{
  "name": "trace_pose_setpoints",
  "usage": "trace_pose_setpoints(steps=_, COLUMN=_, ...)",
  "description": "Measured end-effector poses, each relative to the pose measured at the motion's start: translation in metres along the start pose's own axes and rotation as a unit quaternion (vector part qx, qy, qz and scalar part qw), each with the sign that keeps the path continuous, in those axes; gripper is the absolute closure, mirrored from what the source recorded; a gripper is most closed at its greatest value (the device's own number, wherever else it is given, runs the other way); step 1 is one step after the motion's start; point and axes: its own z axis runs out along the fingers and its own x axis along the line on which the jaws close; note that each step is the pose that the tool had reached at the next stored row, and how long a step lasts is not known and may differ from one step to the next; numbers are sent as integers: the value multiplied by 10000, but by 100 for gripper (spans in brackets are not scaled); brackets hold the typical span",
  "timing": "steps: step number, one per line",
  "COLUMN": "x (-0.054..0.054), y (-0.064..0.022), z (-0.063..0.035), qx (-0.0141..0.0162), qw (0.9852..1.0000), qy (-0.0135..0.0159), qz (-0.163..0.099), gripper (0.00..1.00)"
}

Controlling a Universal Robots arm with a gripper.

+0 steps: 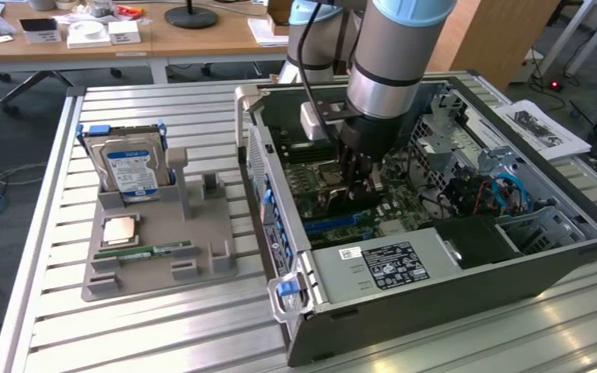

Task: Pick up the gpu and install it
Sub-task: 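Insert the gpu into the slot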

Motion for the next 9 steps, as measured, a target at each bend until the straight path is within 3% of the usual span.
trace_pose_setpoints(steps=9, x=1, y=1, z=30, qx=0, qw=10000, qy=0, qz=0, gripper=73)
